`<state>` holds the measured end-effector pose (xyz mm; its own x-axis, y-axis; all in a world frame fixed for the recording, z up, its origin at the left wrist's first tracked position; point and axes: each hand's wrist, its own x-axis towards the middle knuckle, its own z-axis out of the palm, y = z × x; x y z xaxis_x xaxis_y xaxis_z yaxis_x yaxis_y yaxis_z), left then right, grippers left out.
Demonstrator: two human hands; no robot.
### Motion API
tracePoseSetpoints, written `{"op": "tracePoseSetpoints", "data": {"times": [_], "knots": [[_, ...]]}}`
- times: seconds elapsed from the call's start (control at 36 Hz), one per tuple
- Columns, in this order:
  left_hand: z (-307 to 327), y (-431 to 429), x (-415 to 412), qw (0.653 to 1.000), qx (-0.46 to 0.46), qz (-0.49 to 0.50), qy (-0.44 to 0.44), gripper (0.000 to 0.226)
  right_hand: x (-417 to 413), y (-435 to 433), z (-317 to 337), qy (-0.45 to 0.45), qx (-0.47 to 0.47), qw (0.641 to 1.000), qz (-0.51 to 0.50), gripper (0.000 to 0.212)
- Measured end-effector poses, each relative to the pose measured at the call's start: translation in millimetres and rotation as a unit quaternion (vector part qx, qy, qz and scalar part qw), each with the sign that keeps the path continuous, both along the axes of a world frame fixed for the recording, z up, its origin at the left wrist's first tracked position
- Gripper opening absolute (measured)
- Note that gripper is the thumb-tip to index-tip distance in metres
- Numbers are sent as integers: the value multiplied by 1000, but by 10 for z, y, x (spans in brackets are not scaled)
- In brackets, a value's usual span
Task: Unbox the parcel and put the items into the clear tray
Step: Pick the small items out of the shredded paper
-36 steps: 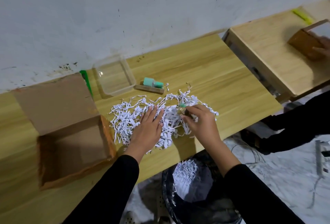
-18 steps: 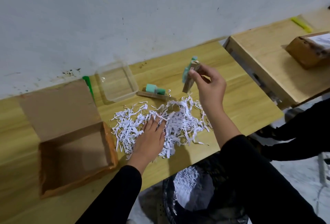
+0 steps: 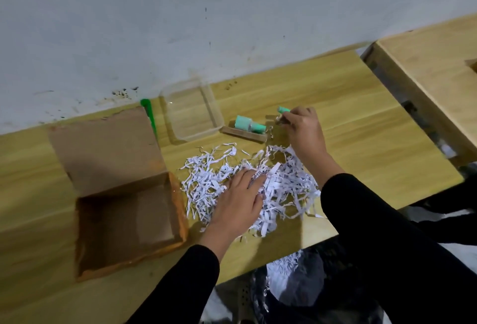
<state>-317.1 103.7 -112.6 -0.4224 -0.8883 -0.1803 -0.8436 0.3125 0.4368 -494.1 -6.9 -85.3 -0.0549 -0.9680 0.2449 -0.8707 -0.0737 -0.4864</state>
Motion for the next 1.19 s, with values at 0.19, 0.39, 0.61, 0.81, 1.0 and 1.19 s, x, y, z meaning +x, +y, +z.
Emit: {"op": "tracePoseSetpoints", "data": {"times": [0.19,0.39,0.61,0.81,1.0,1.19], "knots": [[-24,-19,11,1000,-11,8,15,45,4,-37,-92,19,27,999,-19,26],[25,-2,0,999,-17,11,26,53,-25,-66,-197,0,33,999,-37,31],[107,-78,94,998,-47,17,41,50,95,85,-175,-40,29,997,57,24],[103,-212,224,997,1,67,-26,50,175,96,-147,10,130,984,117,34],[35,-143,218,997,28,51,-45,52,88,286,-149,35,136,978,153,30],[257,-124,191,998,-24,62,-9,47,-71,708,32,9,109,987,118,28]]}}
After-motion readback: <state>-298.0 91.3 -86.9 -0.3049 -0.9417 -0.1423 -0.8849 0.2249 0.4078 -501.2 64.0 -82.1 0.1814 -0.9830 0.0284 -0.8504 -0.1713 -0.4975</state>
